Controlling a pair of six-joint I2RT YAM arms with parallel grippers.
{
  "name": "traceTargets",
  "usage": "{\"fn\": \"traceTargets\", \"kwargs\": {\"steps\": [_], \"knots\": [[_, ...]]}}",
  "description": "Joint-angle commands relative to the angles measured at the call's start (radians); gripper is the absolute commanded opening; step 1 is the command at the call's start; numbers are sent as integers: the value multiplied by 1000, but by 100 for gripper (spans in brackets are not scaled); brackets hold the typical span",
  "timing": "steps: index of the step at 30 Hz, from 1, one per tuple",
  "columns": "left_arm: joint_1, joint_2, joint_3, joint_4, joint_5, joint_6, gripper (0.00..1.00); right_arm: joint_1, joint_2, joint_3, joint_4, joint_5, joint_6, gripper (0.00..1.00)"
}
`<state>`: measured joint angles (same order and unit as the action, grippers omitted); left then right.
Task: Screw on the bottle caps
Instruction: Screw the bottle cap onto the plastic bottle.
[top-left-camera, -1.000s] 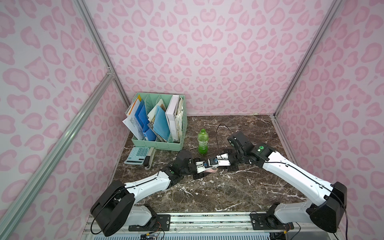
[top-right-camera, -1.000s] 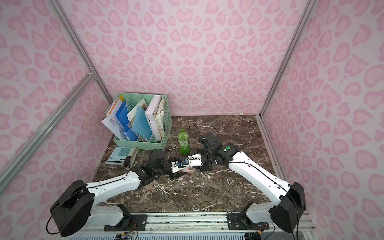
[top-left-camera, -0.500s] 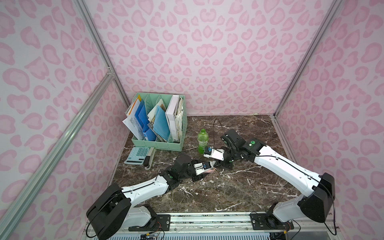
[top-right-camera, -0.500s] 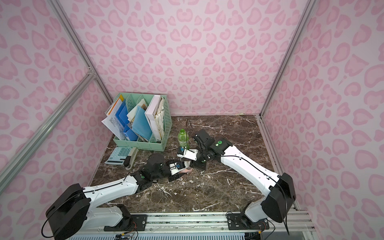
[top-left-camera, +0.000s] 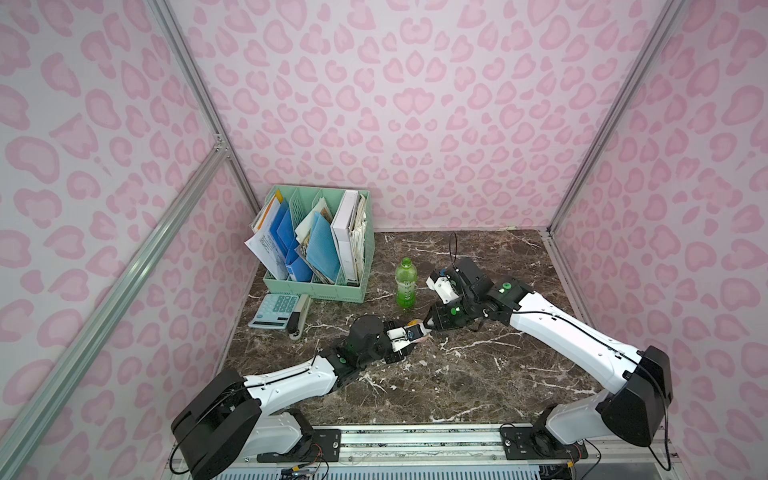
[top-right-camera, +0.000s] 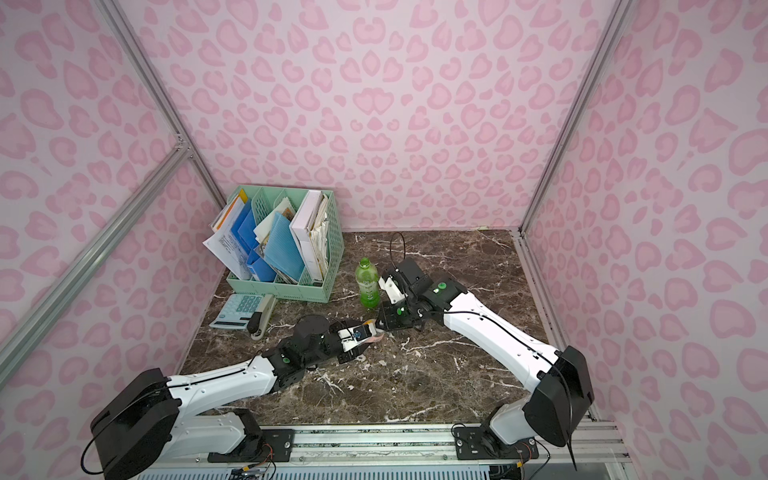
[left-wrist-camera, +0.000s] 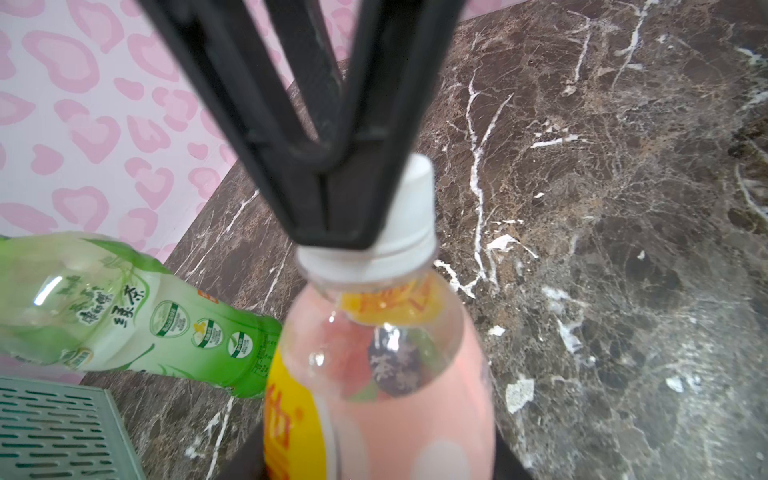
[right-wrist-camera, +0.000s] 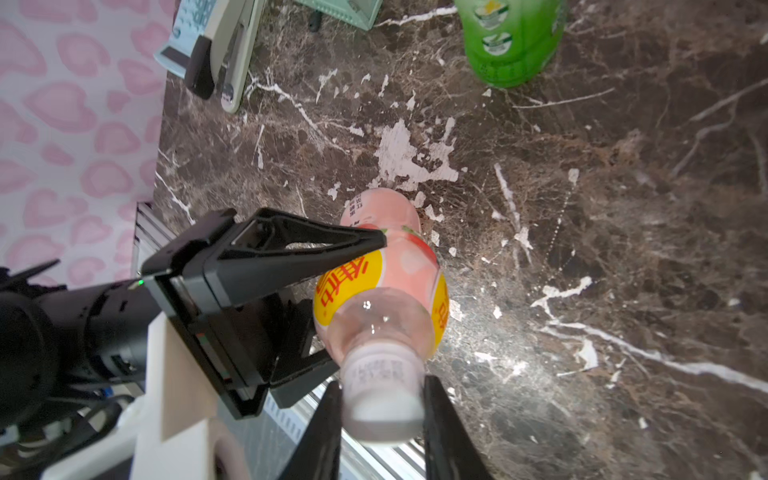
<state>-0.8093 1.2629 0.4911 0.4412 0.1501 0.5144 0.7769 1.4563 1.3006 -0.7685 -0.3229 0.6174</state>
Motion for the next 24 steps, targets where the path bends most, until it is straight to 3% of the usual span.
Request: {"fn": "traceTargets", "kwargs": {"steps": [1, 5, 10, 17, 24], "knots": [[-9, 2, 9, 136, 21, 18, 41, 9, -2, 15, 124, -2, 121, 27], [-7, 28, 29, 119, -21, -8, 41, 22, -81, -6, 198, 84, 1, 53], [2, 70, 64, 113, -4, -142, 41, 27, -253, -197, 440, 182, -110, 64], [19, 89, 104, 154, 78, -330, 41, 45, -400, -500, 767, 235, -152, 64], [21, 104, 119, 171, 166, -370, 41, 56, -392, -577, 890, 257, -207, 59]]}}
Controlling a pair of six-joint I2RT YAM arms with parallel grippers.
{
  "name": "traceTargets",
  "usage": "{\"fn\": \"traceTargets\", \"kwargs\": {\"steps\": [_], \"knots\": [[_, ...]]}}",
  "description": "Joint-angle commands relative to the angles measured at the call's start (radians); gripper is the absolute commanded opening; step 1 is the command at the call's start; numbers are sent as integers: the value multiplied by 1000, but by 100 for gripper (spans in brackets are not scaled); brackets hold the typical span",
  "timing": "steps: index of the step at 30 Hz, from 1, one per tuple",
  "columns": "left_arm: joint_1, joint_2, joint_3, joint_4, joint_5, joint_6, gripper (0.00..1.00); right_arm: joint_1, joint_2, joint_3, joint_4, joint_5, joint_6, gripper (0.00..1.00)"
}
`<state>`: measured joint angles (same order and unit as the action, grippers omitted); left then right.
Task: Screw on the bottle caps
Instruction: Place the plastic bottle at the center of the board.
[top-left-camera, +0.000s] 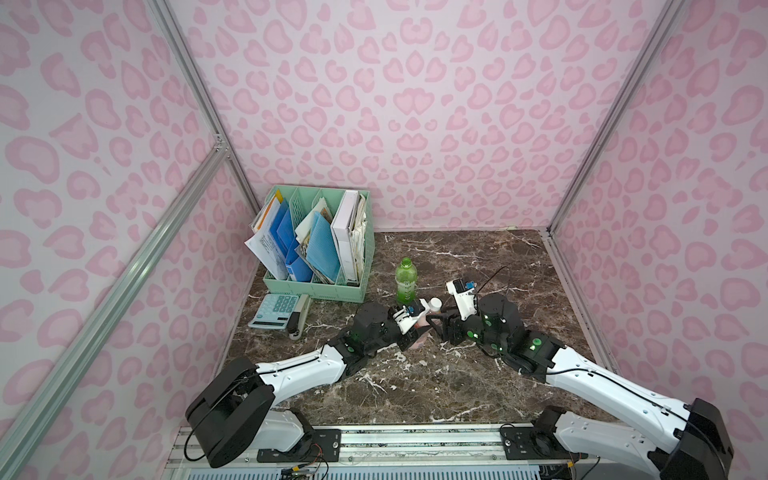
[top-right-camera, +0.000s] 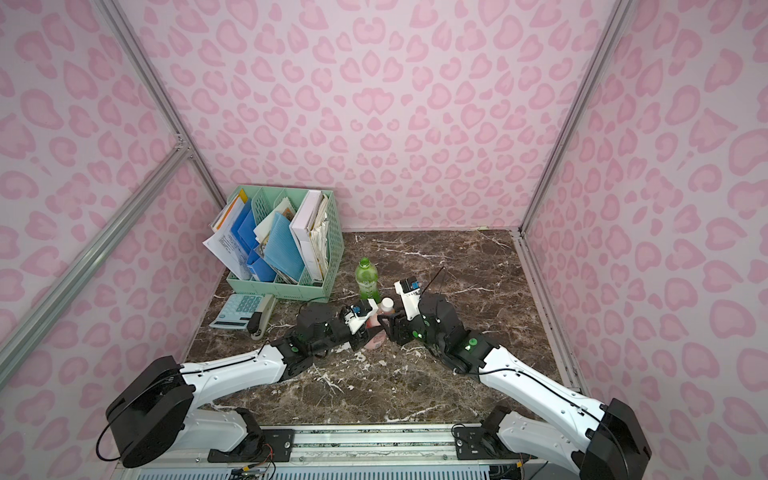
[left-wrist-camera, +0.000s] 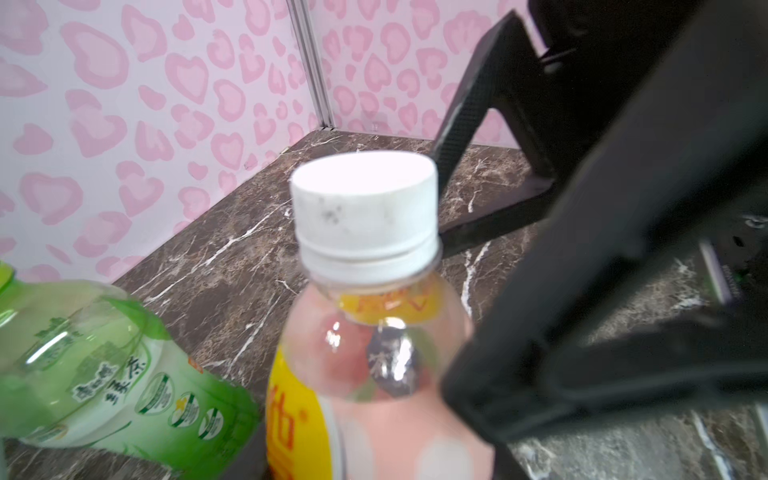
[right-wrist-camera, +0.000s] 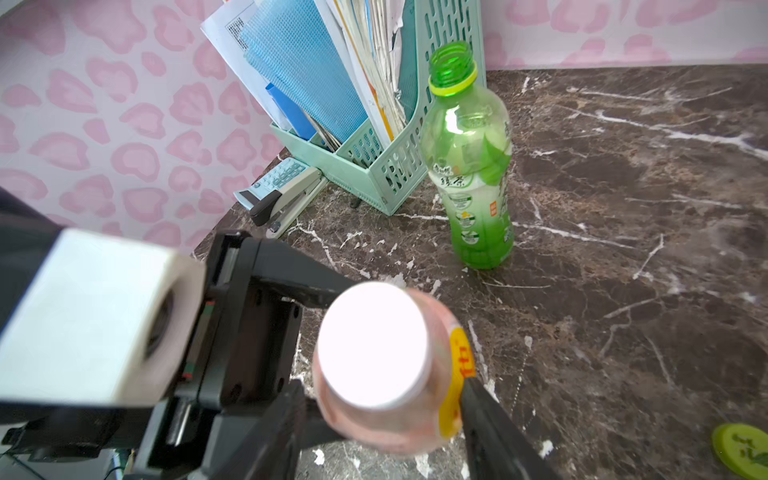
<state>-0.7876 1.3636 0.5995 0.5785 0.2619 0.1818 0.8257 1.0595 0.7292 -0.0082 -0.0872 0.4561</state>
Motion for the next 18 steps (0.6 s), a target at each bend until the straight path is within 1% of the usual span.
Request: {"fn": "traceTargets", "kwargs": {"steps": [1, 5, 7, 10, 11, 13, 15, 17, 18], "knots": [[-1, 6, 11, 35, 61, -38, 41, 8, 8, -8, 145, 28, -56, 58], [-2, 16, 14, 38, 76, -39, 41, 10, 19, -14, 188, 63, -76, 58], [-2, 19, 13, 44, 77, -42, 41, 9, 32, -13, 200, 66, -79, 55], [-1, 20, 13, 48, 83, -42, 41, 10, 51, -18, 218, 63, -77, 44], [-1, 18, 11, 51, 81, -42, 41, 10, 57, -19, 223, 58, -79, 39], [-2, 16, 8, 52, 79, -42, 42, 9, 66, -20, 226, 58, -80, 25], [-1, 20, 9, 47, 70, -41, 43, 10, 68, -17, 220, 63, -93, 14], [-2, 25, 16, 31, 46, -44, 49, 9, 67, -11, 212, 75, -125, 6], [-2, 25, 20, 26, 39, -44, 52, 9, 66, -6, 206, 84, -142, 3]]}}
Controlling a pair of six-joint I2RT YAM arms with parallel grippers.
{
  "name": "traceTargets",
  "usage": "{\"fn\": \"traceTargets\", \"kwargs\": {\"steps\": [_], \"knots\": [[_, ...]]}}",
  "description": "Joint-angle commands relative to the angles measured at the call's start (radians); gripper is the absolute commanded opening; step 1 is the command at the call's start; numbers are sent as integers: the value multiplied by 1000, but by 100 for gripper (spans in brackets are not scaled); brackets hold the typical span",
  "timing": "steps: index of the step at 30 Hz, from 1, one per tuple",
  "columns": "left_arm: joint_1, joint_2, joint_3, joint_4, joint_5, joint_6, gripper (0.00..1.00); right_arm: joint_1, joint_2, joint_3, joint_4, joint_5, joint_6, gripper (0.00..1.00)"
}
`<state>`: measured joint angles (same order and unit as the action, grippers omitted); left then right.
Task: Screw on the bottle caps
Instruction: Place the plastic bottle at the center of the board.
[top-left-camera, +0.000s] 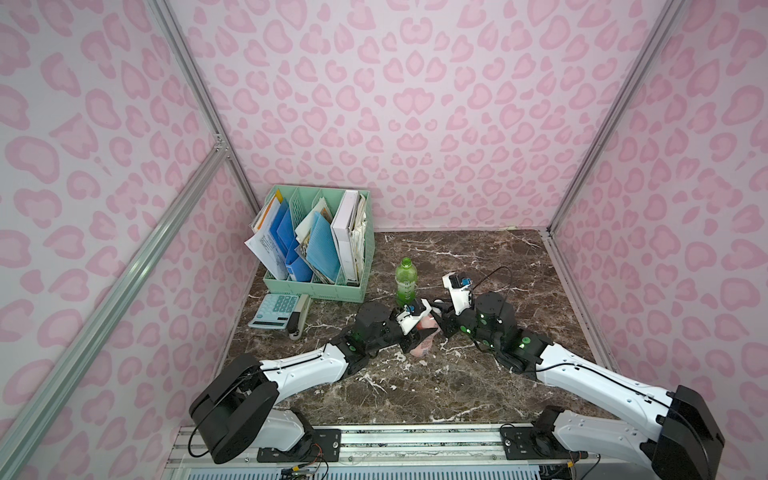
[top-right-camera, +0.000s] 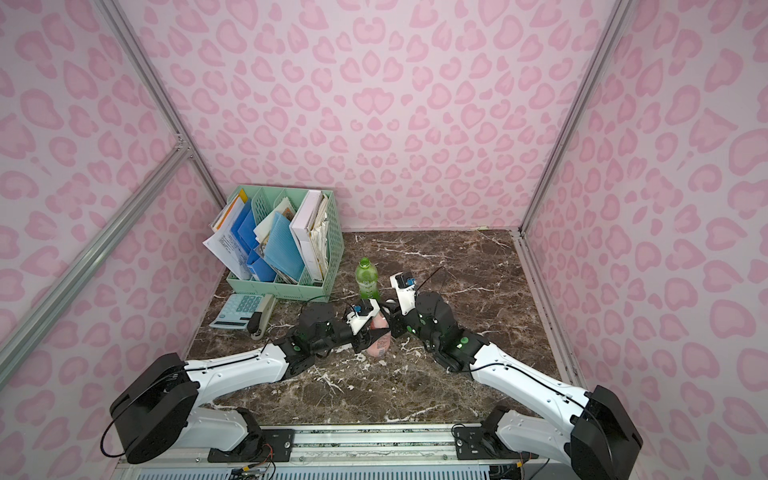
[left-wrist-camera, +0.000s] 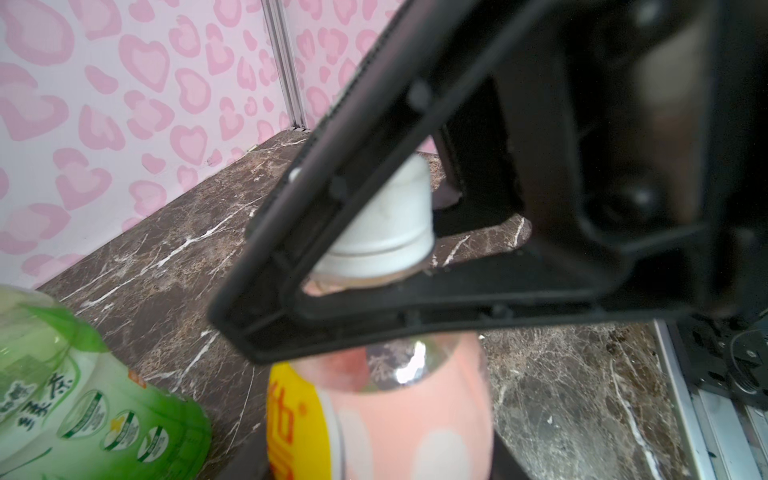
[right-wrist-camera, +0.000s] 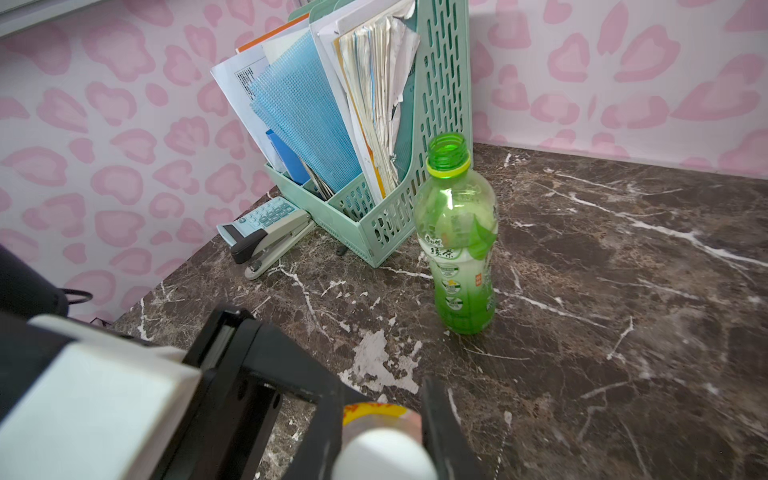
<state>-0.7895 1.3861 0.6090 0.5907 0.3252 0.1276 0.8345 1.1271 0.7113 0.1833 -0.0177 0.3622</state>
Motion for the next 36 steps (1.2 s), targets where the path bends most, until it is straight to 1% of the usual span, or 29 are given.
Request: {"fn": "traceTargets", "kwargs": {"steps": [1, 4, 5, 7, 10, 14, 16, 19, 22, 26, 32, 36], "knots": [[0, 2, 11, 8, -36, 10, 56, -1, 0, 20, 6, 26, -66, 2], [2, -21, 0, 6, -87, 4, 70, 0, 5, 53, -18, 71, -143, 0], [1, -33, -1, -3, -108, 4, 98, -4, 8, 64, -25, 102, -164, 0], [9, -56, -3, -24, -131, 4, 99, -31, 15, 73, -6, 125, -216, 0], [34, -92, -8, -43, -176, -34, 99, -116, 53, 86, 58, 92, -268, 0], [101, -142, 6, -106, -220, -153, 99, -236, 153, 133, 143, 39, -322, 0], [111, -167, 19, -149, -226, -167, 99, -273, 209, 167, 178, 24, -338, 2], [111, -186, 23, -176, -272, -169, 99, -311, 302, 225, 219, 4, -360, 3], [118, -190, 20, -189, -325, -172, 99, -337, 392, 280, 244, -26, -370, 4], [125, -184, 12, -184, -344, -166, 99, -350, 479, 326, 269, -43, -370, 6], [127, -161, 21, -189, -341, -161, 99, -358, 556, 352, 289, -74, -359, 9], [128, -148, 21, -184, -341, -160, 98, -360, 578, 349, 289, -79, -353, 13]]}}
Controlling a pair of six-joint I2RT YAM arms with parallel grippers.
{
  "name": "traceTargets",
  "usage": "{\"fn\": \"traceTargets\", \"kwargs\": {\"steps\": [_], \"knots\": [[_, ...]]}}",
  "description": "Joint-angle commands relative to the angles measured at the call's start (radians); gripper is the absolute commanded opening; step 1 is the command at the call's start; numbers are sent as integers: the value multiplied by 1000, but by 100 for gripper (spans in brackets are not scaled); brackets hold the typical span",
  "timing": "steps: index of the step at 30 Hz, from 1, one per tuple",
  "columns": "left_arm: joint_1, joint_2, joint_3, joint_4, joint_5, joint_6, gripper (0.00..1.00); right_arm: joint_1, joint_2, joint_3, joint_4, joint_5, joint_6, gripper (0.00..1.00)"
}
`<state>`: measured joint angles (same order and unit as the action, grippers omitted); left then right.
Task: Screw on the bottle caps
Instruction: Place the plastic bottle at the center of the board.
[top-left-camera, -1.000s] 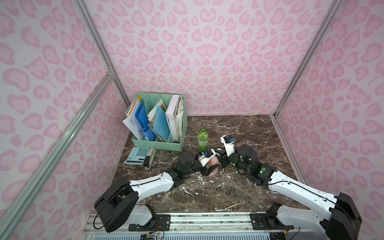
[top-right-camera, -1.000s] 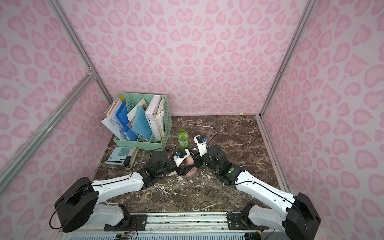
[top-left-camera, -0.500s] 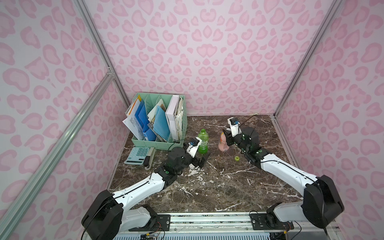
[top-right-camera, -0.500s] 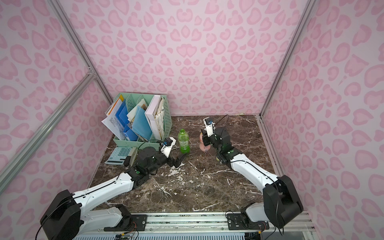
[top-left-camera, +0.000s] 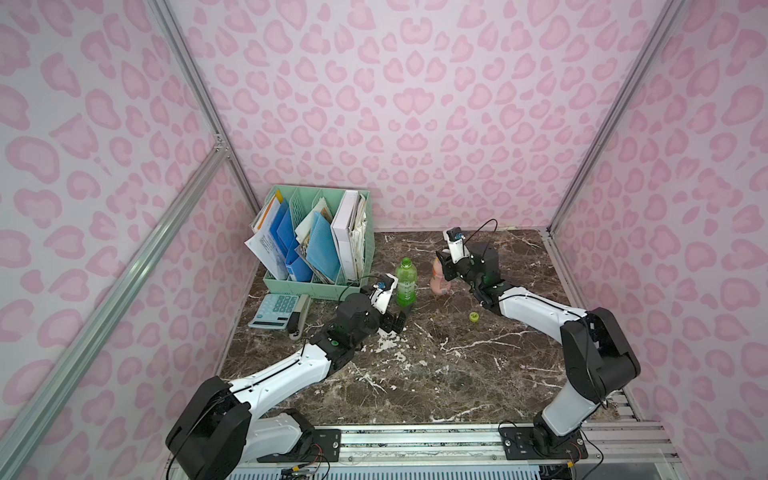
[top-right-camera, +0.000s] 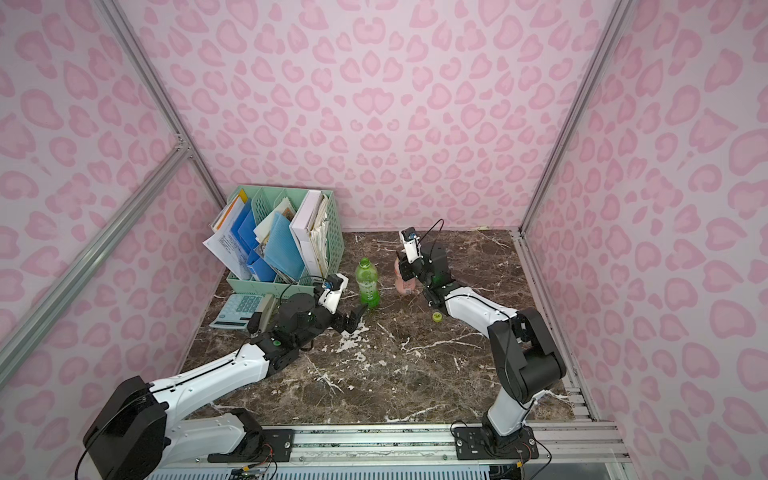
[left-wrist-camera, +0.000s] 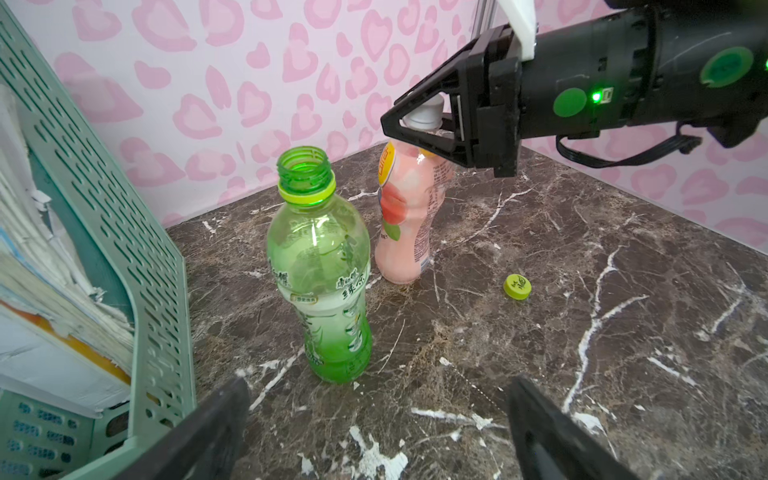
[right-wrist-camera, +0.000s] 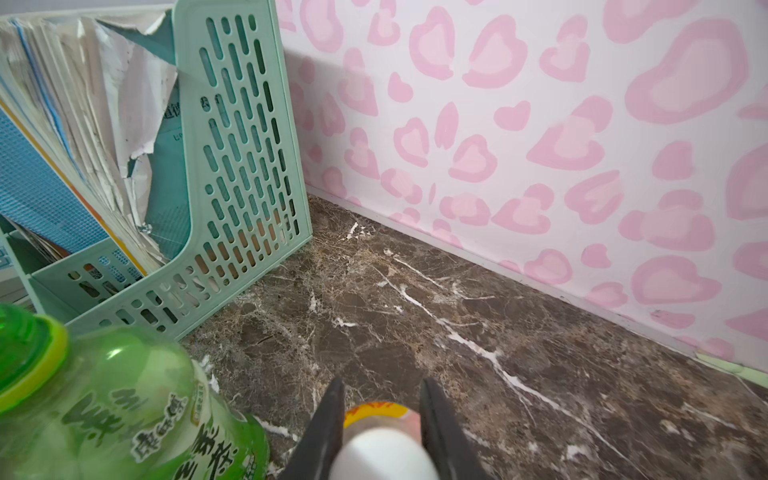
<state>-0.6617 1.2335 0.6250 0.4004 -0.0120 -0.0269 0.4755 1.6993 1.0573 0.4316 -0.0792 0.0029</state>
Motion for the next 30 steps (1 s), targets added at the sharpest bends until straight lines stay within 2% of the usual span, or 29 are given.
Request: {"fn": "traceTargets", "kwargs": {"steps": [1, 4, 13, 24, 30], "knots": [[1, 6, 5, 7, 1, -3, 99, 0, 8, 1, 39, -18, 6, 16], [1, 4, 2, 12, 5, -1, 99, -2, 11, -5, 36, -19, 8, 22], [1, 11, 4, 12, 7, -4, 99, -1, -10, -13, 24, -23, 2, 51], [1, 20, 7, 12, 19, -4, 99, 0, -15, 1, 9, 7, 4, 58], [1, 24, 0, 24, -5, -4, 99, -5, -84, -24, -9, 59, 34, 74]]}}
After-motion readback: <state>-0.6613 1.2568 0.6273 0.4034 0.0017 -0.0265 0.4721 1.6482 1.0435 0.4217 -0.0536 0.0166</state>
